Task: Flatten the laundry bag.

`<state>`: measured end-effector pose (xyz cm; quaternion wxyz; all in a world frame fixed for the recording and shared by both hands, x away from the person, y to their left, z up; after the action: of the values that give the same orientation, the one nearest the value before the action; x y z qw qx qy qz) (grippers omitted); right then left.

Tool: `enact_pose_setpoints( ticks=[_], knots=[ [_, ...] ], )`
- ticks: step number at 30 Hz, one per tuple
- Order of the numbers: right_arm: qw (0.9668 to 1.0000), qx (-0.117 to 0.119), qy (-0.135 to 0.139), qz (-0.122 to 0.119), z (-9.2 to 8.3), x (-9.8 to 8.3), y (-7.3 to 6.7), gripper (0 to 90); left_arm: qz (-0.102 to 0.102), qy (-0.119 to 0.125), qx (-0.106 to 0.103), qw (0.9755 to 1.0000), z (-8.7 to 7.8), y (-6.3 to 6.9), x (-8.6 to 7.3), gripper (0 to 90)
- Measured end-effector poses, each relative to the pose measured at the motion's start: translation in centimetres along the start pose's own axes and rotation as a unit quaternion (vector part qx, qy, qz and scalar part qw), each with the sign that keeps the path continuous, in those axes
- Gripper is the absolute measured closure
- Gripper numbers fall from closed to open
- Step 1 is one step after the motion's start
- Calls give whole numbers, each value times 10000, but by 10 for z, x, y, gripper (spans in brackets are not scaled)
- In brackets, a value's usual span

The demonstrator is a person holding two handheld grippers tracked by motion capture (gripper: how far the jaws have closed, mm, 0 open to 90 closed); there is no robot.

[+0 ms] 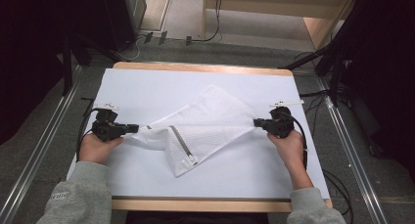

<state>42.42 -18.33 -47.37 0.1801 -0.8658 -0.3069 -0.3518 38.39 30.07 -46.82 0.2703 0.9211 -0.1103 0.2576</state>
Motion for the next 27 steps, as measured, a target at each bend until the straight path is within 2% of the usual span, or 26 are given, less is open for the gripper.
enact_pose_setpoints(
  ticks=[1, 3, 5, 7, 9, 11, 13, 14, 18, 22, 27],
  knots=[
    [9999, -130, 14, -34, -1, 0, 2, 828, 30, -33, 1, 10000, 0, 1, -1, 900],
    [9997, -218, 85, 69, -5, 0, 7, 802, -22, -45, -42, 10000, 1, 1, -2, 900],
    [9991, -268, 278, 165, -9, 2, 13, 816, -61, -67, -38, 10000, 2, -1, -4, 900],
    [9987, -312, 336, 202, -8, 5, 18, 845, -60, -13, -98, 9999, 1, 0, -2, 895],
    [9988, -349, 306, 167, -5, 6, 19, 852, 12, 45, -147, 9999, 0, 3, -1, 887],
    [9987, -472, 172, 112, 6, 9, 23, 864, 19, 73, -171, 9998, 1, 5, 0, 863],
    [9991, -364, 83, 192, 17, 12, 25, 863, 59, -5, -178, 9998, 3, 7, -1, 860],
    [9996, -186, 108, 191, 24, 14, 21, 849, 58, -71, -182, 9998, 5, 7, -2, 859],
    [10000, -6, -14, 6, 36, 16, 10, 779, 31, -141, -183, 9997, 8, 6, -3, 857],
    [9997, 59, -183, -133, 49, 15, 2, 699, 17, -184, -183, 9997, 11, 6, -4, 835],
    [9991, -13, -349, -228, 60, 13, -2, 683, 45, -210, -129, 9997, 15, 6, -4, 795]
  ],
)
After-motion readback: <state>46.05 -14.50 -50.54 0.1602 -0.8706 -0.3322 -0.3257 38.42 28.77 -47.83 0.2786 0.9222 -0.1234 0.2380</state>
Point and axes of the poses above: each handheld gripper's, and its own axes: z roughly forward along the jaws, x roughly out of its top, y roughly to its right, the point moved 5 cm from there along z, roughly forward along the jaws, and after that the axes turned 13 degrees about -z, right-handed, at the moved point
